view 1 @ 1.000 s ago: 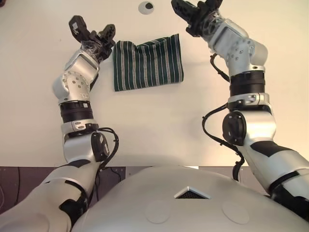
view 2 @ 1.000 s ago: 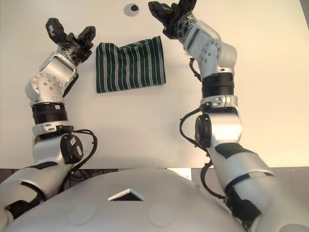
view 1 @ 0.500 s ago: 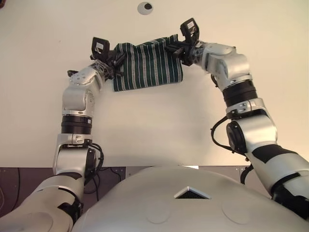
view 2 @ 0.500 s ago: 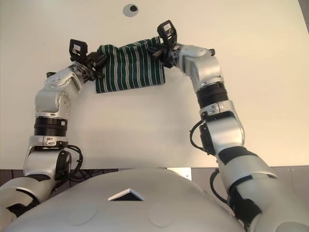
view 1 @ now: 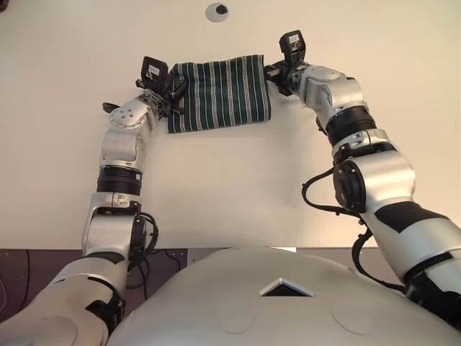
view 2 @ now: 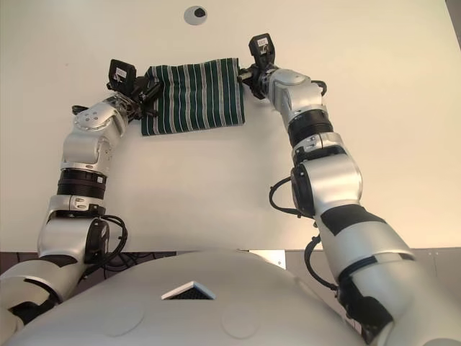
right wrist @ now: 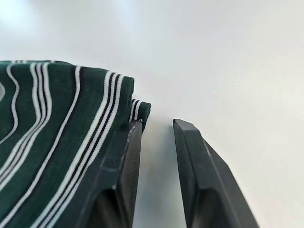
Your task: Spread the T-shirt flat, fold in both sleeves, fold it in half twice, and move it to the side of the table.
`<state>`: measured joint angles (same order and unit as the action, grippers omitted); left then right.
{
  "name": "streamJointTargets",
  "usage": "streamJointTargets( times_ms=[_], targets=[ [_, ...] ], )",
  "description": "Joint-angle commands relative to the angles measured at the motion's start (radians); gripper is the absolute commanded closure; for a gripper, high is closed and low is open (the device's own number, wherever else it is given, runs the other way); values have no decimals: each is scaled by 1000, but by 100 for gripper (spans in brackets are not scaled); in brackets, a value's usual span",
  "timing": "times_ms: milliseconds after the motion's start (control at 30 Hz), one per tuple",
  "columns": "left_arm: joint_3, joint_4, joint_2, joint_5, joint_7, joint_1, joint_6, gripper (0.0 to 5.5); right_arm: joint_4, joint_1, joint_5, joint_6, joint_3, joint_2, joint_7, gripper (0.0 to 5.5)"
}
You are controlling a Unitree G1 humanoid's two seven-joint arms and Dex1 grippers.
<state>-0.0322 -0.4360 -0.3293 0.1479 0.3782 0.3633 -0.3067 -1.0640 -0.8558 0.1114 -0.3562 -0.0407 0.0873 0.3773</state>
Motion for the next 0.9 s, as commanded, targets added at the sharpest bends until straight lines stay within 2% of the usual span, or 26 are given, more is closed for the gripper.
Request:
streamJointTargets(
  times_ms=[33, 200, 267, 367, 467, 533, 700, 900],
  targets=[
    [31, -2, 6, 1, -17, -6, -35, 379, 24, -23, -17, 73, 8, -3, 14, 431],
    [118, 137, 42, 83, -31, 6, -60, 379, 94, -18, -30, 272, 17, 35, 38, 431],
    [158, 191, 57, 124, -50, 11, -80, 379, 108, -9, -16, 293, 11, 35, 129, 431],
    [199, 234, 57, 155, -71, 10, -104, 379, 147, 39, -41, 290, -71, 41, 352, 431],
    [211, 238, 49, 148, -84, -10, -113, 379, 158, 65, -61, 294, -112, 39, 460, 431],
    [216, 249, 50, 148, -87, -26, -120, 379, 140, 74, -90, 306, -144, 28, 479, 431],
    [230, 276, 47, 149, -93, -63, -131, 379, 82, 69, -78, 280, -104, 29, 476, 431],
    [242, 293, 47, 150, -94, -90, -143, 379, 6, 121, -186, 260, -193, 68, 515, 431]
  ],
)
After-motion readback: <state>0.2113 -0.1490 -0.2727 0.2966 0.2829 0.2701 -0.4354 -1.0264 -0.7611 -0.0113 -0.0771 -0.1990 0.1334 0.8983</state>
